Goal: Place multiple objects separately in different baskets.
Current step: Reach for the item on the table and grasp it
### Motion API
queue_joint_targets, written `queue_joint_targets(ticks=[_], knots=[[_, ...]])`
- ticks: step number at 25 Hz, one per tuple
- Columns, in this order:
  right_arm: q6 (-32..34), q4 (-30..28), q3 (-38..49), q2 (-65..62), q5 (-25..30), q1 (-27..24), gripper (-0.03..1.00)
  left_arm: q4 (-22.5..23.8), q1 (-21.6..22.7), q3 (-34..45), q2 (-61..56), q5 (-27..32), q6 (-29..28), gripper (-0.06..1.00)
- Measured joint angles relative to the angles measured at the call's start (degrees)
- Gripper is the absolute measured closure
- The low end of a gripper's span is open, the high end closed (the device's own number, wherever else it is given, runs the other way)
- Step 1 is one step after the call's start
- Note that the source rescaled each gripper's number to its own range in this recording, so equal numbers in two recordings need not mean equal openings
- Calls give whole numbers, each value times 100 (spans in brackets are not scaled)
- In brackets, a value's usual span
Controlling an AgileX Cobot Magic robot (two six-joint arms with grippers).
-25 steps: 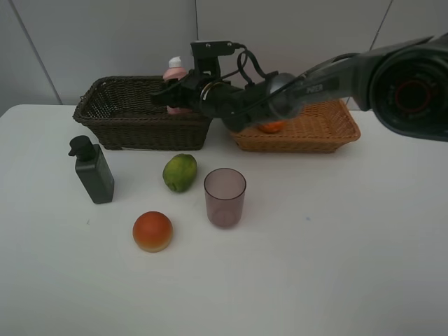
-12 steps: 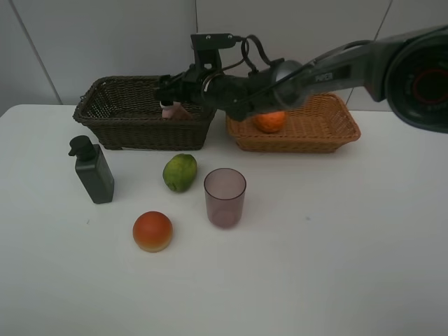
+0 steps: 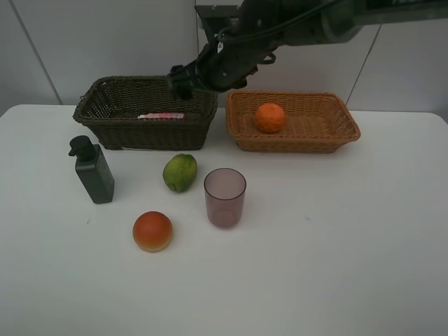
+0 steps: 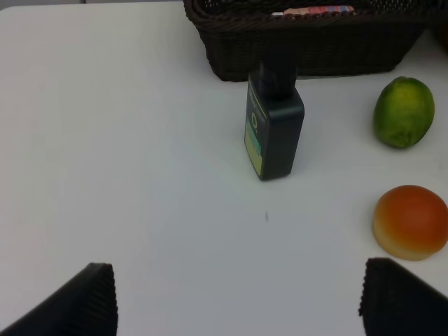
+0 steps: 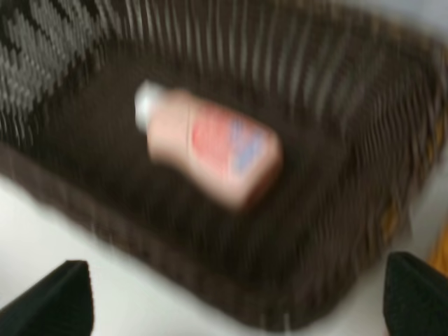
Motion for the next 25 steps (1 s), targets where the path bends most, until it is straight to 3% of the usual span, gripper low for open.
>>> queue_joint_targets(ticks=[5,8,12,17,25], knots=[[-12,-41,0,-398,1930,0,17,0,0,0,0,0,0,4],[-38,-87,175,-710,2568,0,17,0,0,0,0,0,0,4],[-55,-74,821,-1269,2760,-84,17,0,0,0,0,0,0,4],[47,83,1932,-2175,2839,-629,17,0,0,0,0,0,0,4],[165,151,3529,-4507,3047,-2399,17,0,0,0,0,0,0,4]])
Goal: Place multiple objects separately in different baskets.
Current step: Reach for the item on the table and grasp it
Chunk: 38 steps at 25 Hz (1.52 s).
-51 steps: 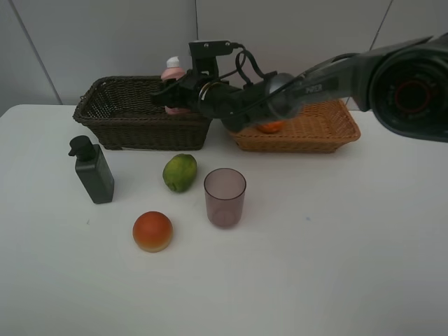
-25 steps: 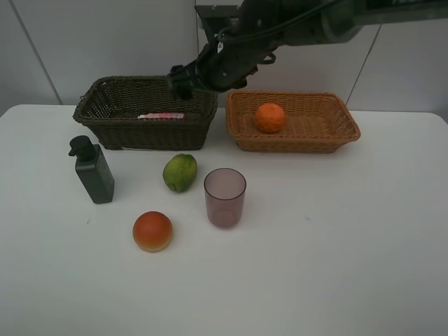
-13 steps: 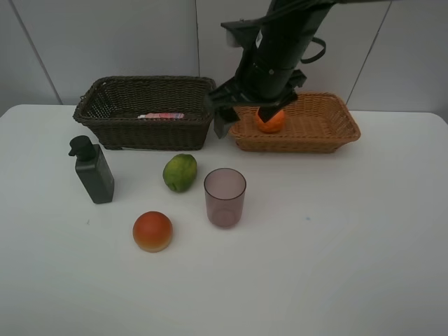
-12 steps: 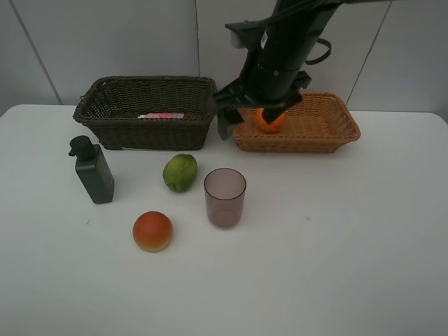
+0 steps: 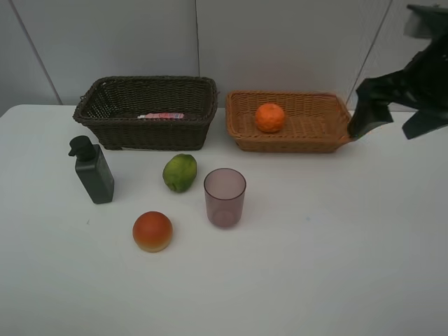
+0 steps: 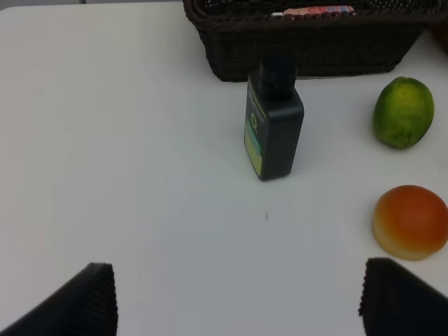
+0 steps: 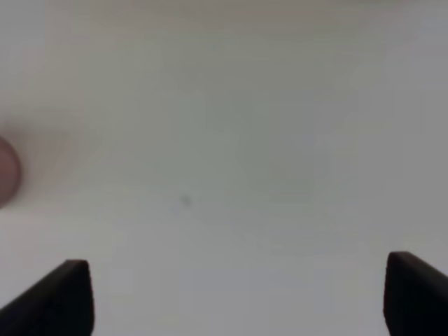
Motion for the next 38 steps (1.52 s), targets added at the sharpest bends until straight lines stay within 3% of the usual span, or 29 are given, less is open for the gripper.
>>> queue_joint_targets(ticks=[4,13,19,27,31,38], knots=[[16,-7,554,-1403,43,-405,17,0,0,0,0,0,0,4],[-392,52,1253,-4714,629,-405,17,0,0,0,0,0,0,4],[-607,52,1660,-6131,691,-261,17,0,0,0,0,0,0,4],[-606,7,2489,-7360,507,-251,17,0,0,0,0,0,0,4],[-606,-71,2933,-7413,299,-185,17,0,0,0,0,0,0,4],[-606,-126,2962,-7413,215,-236,17,0,0,0,0,0,0,4]])
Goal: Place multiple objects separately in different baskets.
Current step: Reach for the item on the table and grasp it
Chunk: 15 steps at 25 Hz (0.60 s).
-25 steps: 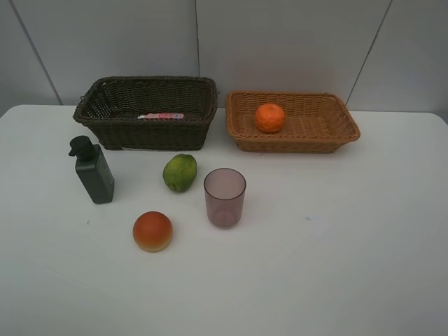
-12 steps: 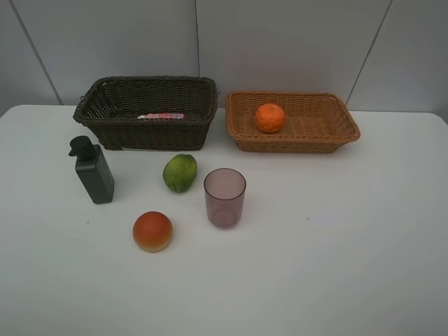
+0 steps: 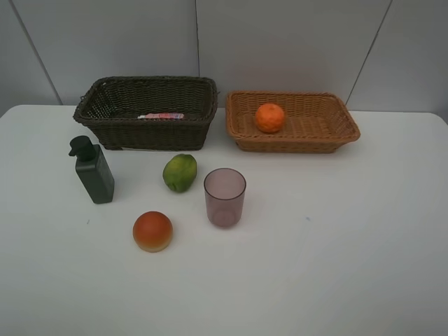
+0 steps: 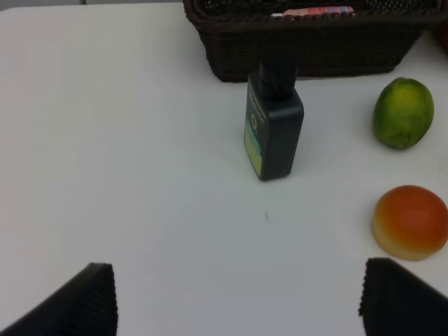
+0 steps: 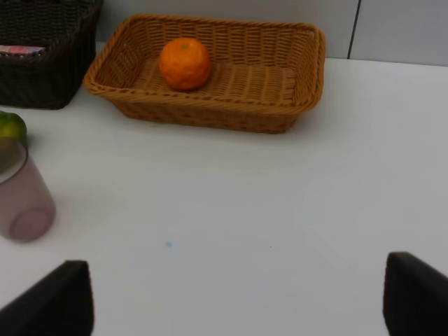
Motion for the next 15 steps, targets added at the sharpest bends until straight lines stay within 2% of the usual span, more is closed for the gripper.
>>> queue_joint_targets(ticks=[8,15], knots=[[0,0,0,0,-7,-946,17,0,0,0,0,0,0,4],[0,-5,0,0,-13,-1042,17,0,0,0,0,0,0,4]])
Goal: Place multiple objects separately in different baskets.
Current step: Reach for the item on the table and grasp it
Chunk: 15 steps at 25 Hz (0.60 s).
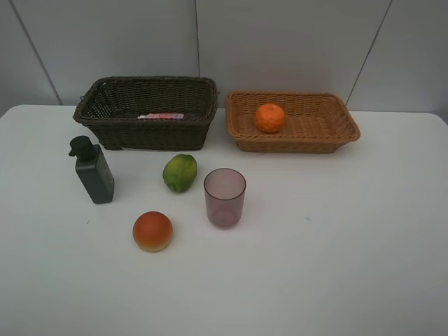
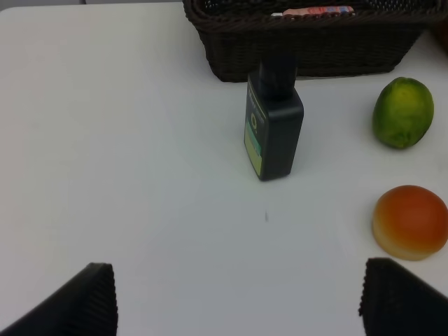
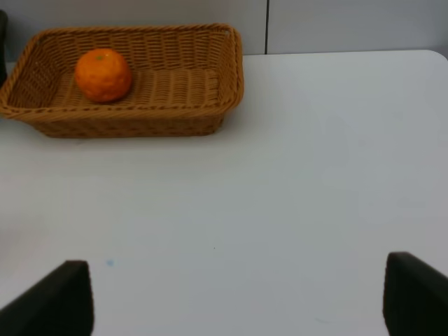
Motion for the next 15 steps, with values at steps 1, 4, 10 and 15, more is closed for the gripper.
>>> queue_joint_targets(ticks=[1,4,10,15], knots=[[0,0,0,0,0,0,17,0,0,0,0,0,0,4],[0,0,0,0,-7,0,17,0,0,0,0,0,0,4],[0,0,0,0,-7,0,17,0,0,0,0,0,0,4],[0,0,0,0,-9,0,17,0,0,0,0,0,0,4]])
